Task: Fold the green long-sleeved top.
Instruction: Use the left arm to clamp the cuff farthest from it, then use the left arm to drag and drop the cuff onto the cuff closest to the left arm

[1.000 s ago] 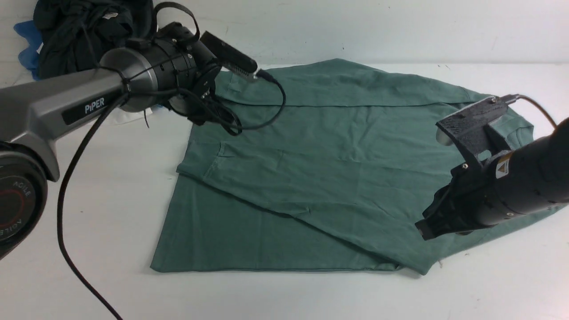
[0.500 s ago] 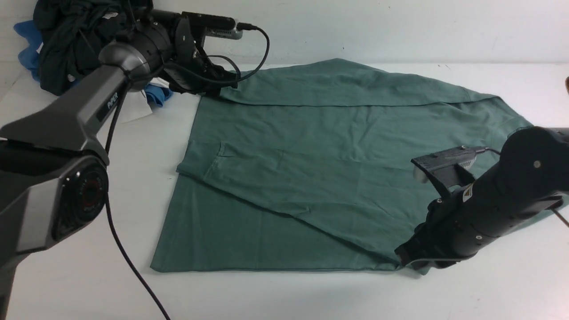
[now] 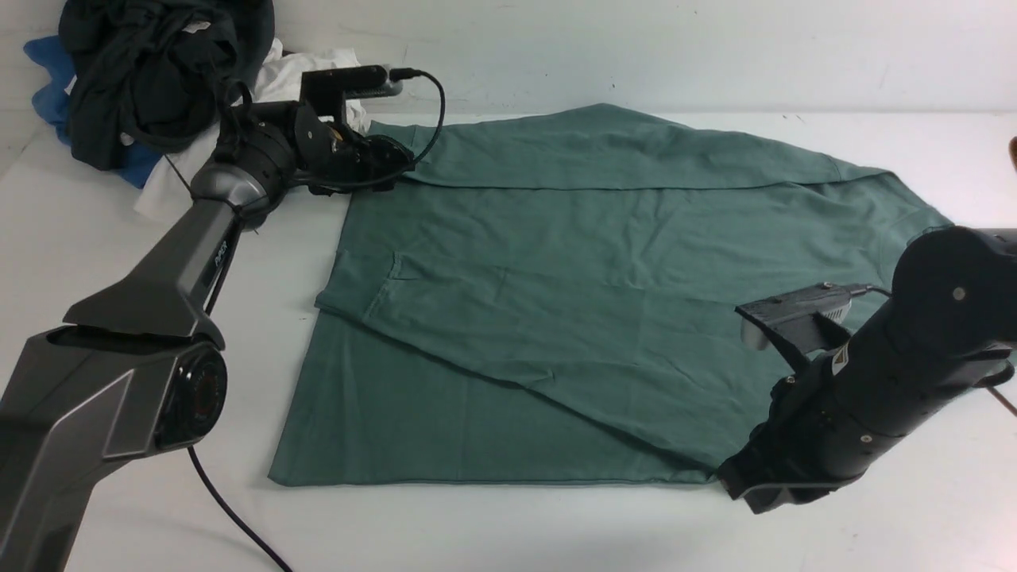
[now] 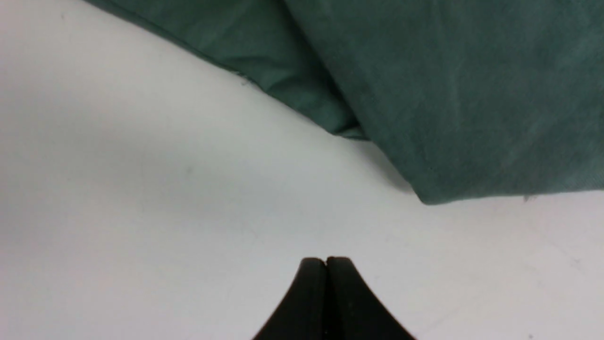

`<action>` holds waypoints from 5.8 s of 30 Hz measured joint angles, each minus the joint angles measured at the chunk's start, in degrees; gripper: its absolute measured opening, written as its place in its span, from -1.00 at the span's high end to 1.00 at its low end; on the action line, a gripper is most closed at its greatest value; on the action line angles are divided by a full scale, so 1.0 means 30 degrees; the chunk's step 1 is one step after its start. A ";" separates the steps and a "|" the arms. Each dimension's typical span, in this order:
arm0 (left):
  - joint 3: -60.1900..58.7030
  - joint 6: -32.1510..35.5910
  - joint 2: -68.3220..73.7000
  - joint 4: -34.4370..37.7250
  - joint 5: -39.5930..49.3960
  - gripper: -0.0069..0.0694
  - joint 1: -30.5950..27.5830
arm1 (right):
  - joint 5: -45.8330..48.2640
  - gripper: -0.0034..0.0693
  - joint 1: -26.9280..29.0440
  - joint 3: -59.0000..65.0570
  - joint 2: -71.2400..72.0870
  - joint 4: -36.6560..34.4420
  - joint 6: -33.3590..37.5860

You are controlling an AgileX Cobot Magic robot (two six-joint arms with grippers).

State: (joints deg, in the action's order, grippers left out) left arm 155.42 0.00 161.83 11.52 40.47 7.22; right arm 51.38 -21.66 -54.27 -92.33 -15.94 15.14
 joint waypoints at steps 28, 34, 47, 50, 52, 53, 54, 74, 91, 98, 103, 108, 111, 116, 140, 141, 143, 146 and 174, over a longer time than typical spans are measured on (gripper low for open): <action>-0.1606 0.3985 -0.5464 -0.3018 1.0190 0.81 0.1536 | -0.2241 0.93 0.0000 -0.4874 -0.5656 0.3680 0.0184; -0.2723 0.3335 -0.5429 -0.3709 0.9811 0.81 0.1481 | -0.1800 0.93 0.0000 -0.4874 -0.5656 0.3301 0.0129; -0.2241 0.4286 -0.3982 -0.3840 0.8060 -0.07 0.1454 | -0.1621 0.93 0.0000 -0.4874 -0.5656 0.2376 0.0129; -0.1008 0.2960 -0.4043 -0.4376 0.7318 -0.37 0.1454 | -0.1387 0.92 0.0000 -0.4874 -0.5656 0.2019 0.0129; -0.0800 0.2544 -0.4021 -0.4376 0.7318 -0.37 0.1454 | -0.1318 0.92 0.0000 -0.4874 -0.5656 0.1929 0.0129; -0.0800 0.2544 -0.4021 -0.4376 0.7318 -0.36 0.1454 | -0.1318 0.92 0.0000 -0.4874 -0.5656 0.1917 0.0129; -0.0768 0.2474 -0.3824 -0.4376 0.7318 -0.23 0.1438 | -0.1294 0.92 0.0000 -0.4874 -0.5656 0.1856 0.0129; -0.0238 0.1317 -0.1419 -0.2963 0.4381 0.80 0.0421 | -0.4129 0.91 0.0000 -0.3105 -0.5422 0.3174 -0.0865; 0.1089 -0.0951 -0.0133 -0.2603 0.2391 -0.21 -0.1290 | -0.4202 0.91 0.0036 -0.2755 -0.5041 0.2309 -0.0878; 0.1131 -0.0986 0.0576 -0.1865 0.0289 0.04 -0.1290 | -0.4180 0.91 0.0036 -0.2755 -0.5034 0.2237 -0.0878; 0.1131 -0.0123 0.0571 -0.1752 -0.0152 0.70 -0.1174 | -0.4159 0.91 0.0036 -0.2755 -0.5034 0.2237 -0.0878; 0.1071 0.1229 -0.0272 -0.1990 0.0254 0.81 -0.1029 | -0.4160 0.91 0.0036 -0.2755 -0.5034 0.2237 -0.0878; 0.1071 0.1414 -0.1455 -0.2020 0.0778 0.81 -0.0748 | -0.4179 0.91 0.0036 -0.2755 -0.5034 0.2237 -0.0878; 0.1103 0.1508 -0.3403 -0.2020 0.2951 0.81 -0.0168 | -0.4196 0.91 0.0036 -0.2755 -0.5034 0.2286 -0.0878; -1.0162 0.0643 -1.2990 -0.2111 1.0432 0.81 0.1952 | -0.1132 0.91 0.0036 -0.3704 -0.2122 0.4960 -0.1964; -1.2111 0.0665 -1.3329 -0.2194 1.0432 0.81 0.2322 | -0.0849 0.91 0.0036 -0.3704 -0.1552 0.5413 -0.2359; -1.4085 0.0665 -1.3594 -0.2334 1.0413 0.81 0.2722 | -0.0637 0.91 0.0036 -0.3704 -0.0917 0.5733 -0.2593; -1.5677 0.0682 -1.3640 -0.2879 1.0366 0.80 0.3000 | -0.0462 0.91 0.0036 -0.3704 -0.0223 0.5827 -0.2731; -2.1141 0.0524 -1.6720 -0.6230 0.6710 0.53 0.3443 | 0.0138 0.91 0.0036 -0.3704 0.0885 0.6935 -0.4318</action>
State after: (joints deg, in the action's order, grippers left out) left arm 92.00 1.57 111.67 -7.17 60.59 17.55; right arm 51.80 -21.55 -65.39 -89.67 4.87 2.18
